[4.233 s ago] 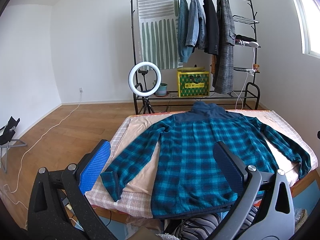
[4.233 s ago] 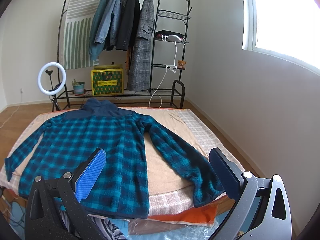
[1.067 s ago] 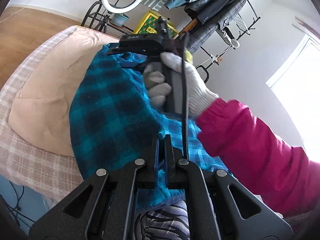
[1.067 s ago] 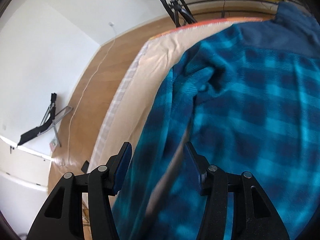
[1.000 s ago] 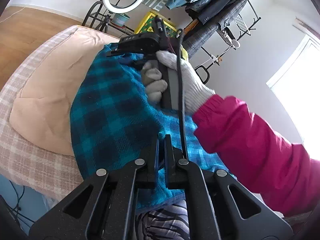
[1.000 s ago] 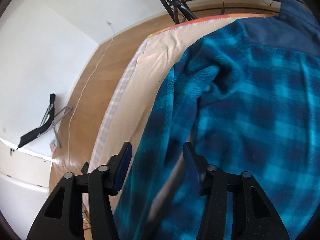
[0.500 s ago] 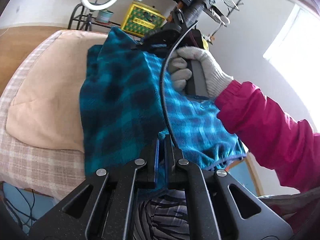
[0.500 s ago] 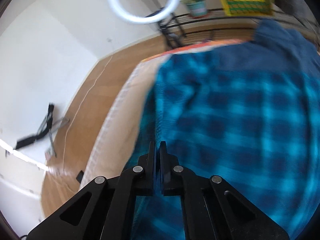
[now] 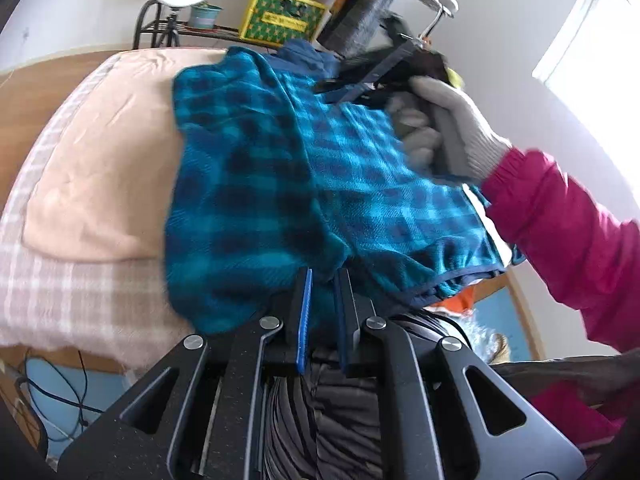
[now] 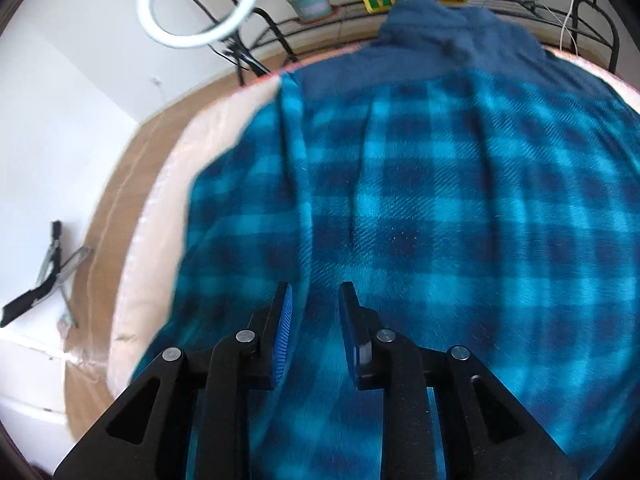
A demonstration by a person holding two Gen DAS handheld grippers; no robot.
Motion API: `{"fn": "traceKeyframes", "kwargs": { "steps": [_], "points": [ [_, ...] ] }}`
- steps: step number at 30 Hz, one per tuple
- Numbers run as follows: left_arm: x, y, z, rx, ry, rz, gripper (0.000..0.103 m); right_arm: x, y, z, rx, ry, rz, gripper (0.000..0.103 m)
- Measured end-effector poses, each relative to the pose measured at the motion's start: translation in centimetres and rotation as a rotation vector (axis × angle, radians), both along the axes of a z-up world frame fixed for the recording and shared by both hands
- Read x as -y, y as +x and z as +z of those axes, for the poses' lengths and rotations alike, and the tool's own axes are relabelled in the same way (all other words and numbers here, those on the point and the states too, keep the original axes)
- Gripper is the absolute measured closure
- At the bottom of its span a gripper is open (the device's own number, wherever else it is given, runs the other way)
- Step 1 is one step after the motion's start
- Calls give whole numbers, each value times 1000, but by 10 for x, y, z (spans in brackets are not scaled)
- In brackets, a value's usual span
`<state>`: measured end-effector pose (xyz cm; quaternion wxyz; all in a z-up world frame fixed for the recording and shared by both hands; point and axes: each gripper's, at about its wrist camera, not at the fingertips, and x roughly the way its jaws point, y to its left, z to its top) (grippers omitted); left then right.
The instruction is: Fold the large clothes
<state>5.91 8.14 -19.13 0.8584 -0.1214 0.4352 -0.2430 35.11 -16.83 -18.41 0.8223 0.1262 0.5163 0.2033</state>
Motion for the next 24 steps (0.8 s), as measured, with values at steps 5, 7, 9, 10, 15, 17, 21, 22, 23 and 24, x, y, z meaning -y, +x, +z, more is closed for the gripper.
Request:
{"fn": "traceKeyframes", "kwargs": {
  "steps": [5, 7, 9, 10, 15, 17, 21, 22, 23, 24],
  "points": [
    [-44, -13, 5, 5, 9, 101, 93, 29, -54, 48, 80, 100, 77, 81],
    [-68, -7, -6, -43, -33, 149, 87, 38, -79, 61, 86, 144, 110, 79],
    [-84, 0, -17, -69, -71, 191, 59, 36, -103, 69, 94, 158, 141, 69],
    [-93, 5, -23, -84, -108, 216, 55, 35, -115, 70, 98, 165, 168, 63],
    [-107, 21, -56, -156, -245, 240, 54, 7, -173, 51, 111, 169, 355, 57],
    [-104, 25, -65, -174, -250, 225, 54, -13, -194, 39, 125, 110, 434, 54],
    [-95, 28, -72, -174, -280, 204, 72, -52, -215, 15, 161, -10, 527, 52],
    [-94, 28, -73, -175, -293, 195, 76, -57, -217, 10, 174, -38, 541, 52],
    [-93, 28, -72, -173, -297, 189, 79, -67, -221, 3, 190, -71, 564, 52],
    [-91, 28, -71, -167, -292, 186, 80, -73, -222, -1, 196, -85, 579, 52]
  ]
}}
